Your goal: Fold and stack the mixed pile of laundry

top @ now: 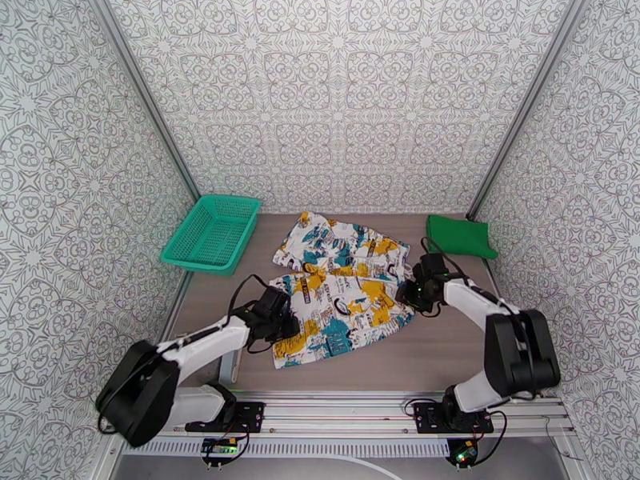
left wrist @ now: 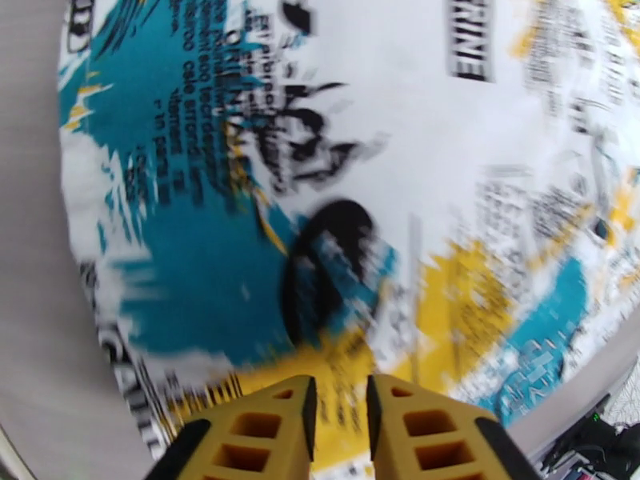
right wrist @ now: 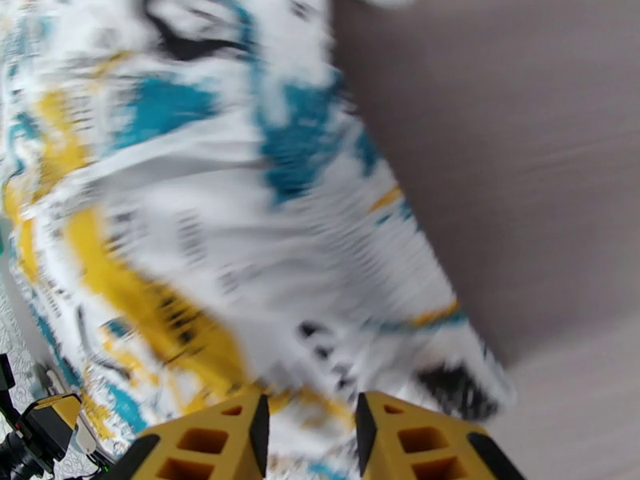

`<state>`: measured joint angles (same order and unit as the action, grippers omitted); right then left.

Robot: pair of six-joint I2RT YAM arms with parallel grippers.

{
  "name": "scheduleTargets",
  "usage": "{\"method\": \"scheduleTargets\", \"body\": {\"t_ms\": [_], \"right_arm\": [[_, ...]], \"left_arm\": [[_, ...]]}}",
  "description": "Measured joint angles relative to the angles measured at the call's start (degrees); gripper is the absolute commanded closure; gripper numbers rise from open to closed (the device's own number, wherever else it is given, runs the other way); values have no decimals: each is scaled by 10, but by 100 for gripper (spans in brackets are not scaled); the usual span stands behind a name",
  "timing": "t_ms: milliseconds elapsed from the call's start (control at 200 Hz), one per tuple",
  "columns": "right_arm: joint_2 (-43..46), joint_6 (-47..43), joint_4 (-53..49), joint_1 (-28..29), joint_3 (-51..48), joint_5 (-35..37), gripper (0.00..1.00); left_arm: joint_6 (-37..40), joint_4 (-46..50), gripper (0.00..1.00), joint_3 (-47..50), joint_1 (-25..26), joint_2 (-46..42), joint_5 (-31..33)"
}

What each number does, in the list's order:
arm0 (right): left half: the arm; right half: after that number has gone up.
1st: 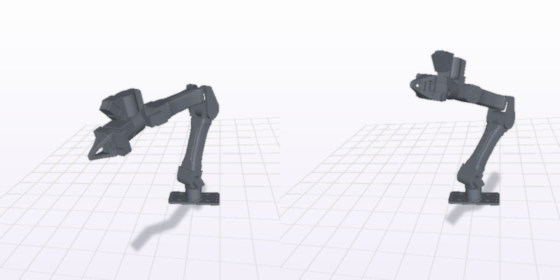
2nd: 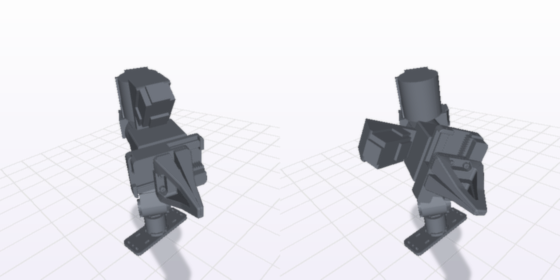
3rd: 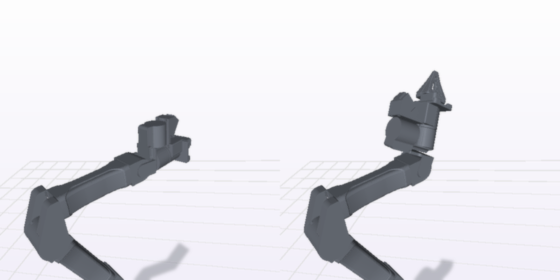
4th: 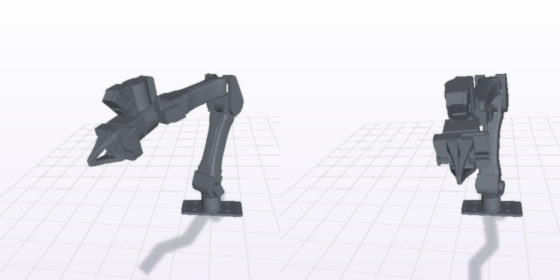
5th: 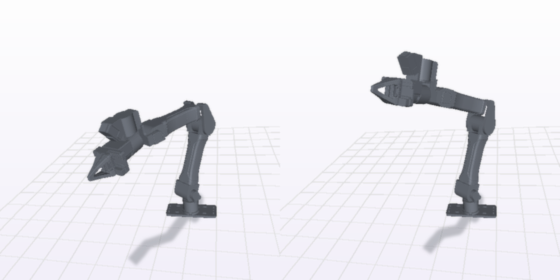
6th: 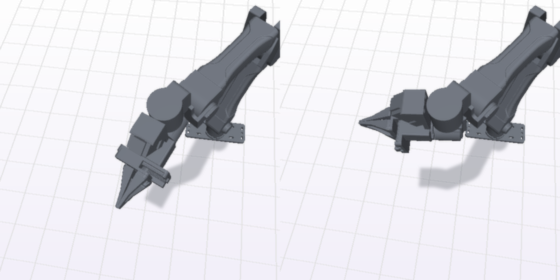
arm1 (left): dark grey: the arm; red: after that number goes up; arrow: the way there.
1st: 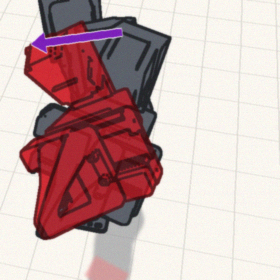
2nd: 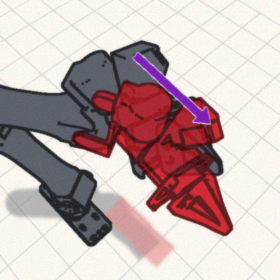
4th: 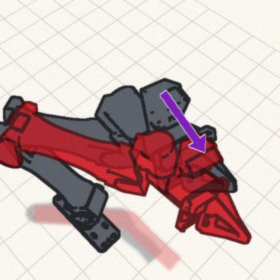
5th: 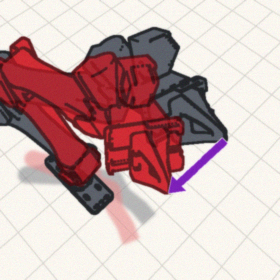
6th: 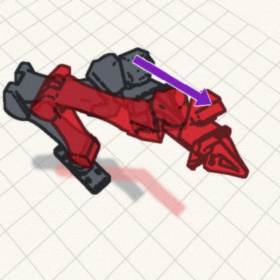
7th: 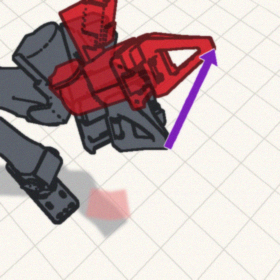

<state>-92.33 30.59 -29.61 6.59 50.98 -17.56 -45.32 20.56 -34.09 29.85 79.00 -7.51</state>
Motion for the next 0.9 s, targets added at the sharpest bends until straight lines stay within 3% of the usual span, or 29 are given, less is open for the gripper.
{"method": "scheduleTargets", "body": {"t_ms": [140, 305, 470, 615, 900], "right_arm": [[-3, 3, 18, -16, -24, 1, 63], [25, -2, 0, -34, -28, 11, 62], [42, -10, -44, -36, 40, 13, 60], [-4, -20, -35, -36, 167, 3, 60], [-238, -12, 16, -35, 393, 4, 63]], "left_arm": [[-1, -24, 79, 20, -9, -7, -3], [8, 8, 63, 39, -26, -71, -5], [65, 69, 61, -68, -66, -69, -21], [132, 62, 68, -257, -114, 54, -39], [220, 18, 75, -623, -170, 397, -101]]}}
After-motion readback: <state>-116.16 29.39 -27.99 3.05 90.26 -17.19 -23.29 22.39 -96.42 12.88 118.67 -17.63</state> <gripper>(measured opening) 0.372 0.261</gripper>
